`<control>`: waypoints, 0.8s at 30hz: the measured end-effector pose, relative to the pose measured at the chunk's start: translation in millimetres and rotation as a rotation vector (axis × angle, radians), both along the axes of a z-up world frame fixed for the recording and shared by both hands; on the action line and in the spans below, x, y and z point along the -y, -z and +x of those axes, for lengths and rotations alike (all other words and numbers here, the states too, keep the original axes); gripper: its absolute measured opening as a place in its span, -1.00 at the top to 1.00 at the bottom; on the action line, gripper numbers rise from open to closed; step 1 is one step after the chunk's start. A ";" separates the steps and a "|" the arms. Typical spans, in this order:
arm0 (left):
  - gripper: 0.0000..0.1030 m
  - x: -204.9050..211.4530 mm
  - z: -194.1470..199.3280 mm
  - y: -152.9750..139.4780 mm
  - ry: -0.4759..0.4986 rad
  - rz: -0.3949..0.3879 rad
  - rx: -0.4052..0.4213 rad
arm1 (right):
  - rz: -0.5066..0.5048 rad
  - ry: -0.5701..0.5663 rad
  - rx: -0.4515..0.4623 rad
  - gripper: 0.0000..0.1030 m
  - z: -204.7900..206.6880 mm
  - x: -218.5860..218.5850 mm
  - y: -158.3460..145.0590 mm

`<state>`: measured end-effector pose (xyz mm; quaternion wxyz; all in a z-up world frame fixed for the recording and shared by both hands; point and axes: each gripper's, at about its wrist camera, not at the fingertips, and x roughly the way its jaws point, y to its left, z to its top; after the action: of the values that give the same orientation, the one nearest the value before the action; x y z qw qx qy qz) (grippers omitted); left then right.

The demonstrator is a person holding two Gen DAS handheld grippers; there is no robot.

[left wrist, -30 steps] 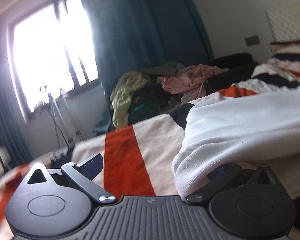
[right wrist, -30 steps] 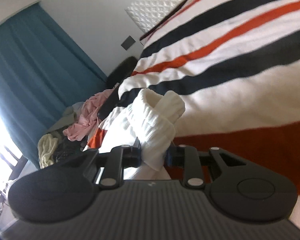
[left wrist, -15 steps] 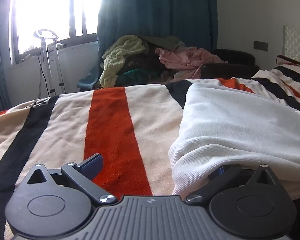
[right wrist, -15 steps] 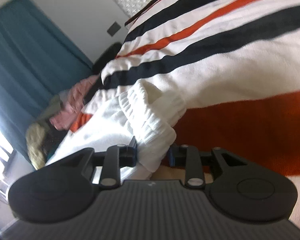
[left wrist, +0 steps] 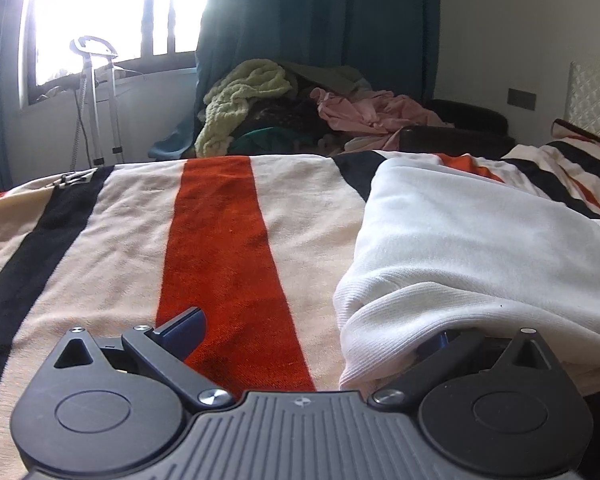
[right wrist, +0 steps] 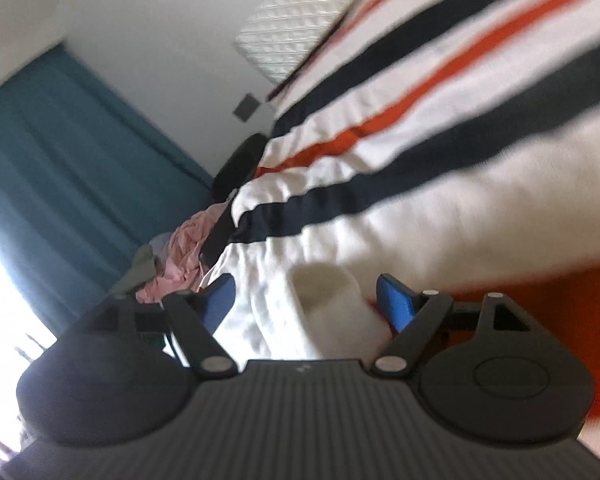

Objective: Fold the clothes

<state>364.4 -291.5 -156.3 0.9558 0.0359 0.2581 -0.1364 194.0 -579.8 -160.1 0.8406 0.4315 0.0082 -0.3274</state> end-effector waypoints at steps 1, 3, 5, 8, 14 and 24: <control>-1.00 -1.0 0.1 1.3 0.003 -0.009 -0.003 | -0.013 -0.035 -0.031 -0.56 7.3 9.4 -4.1; -1.00 -3.1 0.4 4.0 0.009 -0.029 -0.008 | -0.008 -0.110 -0.076 -0.56 24.5 34.0 -11.7; -1.00 -5.3 0.8 6.5 0.013 -0.047 -0.014 | 0.023 -0.190 -0.116 -0.56 43.2 61.4 -17.6; -1.00 -8.1 1.1 9.7 0.019 -0.070 -0.019 | 0.149 -0.332 -0.193 -0.49 73.2 101.6 -15.9; -1.00 -9.5 0.5 13.7 0.025 -0.083 -0.018 | 0.293 -0.472 -0.313 -0.39 99.9 145.5 0.0; -1.00 -14.5 0.8 17.0 0.031 -0.122 -0.028 | 0.012 -0.636 -0.345 0.71 138.9 111.1 -17.1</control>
<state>365.3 -277.0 -173.3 0.9502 -0.0205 0.2622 -0.1673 332.9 -690.9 -143.1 0.8841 0.3505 0.2858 -0.1176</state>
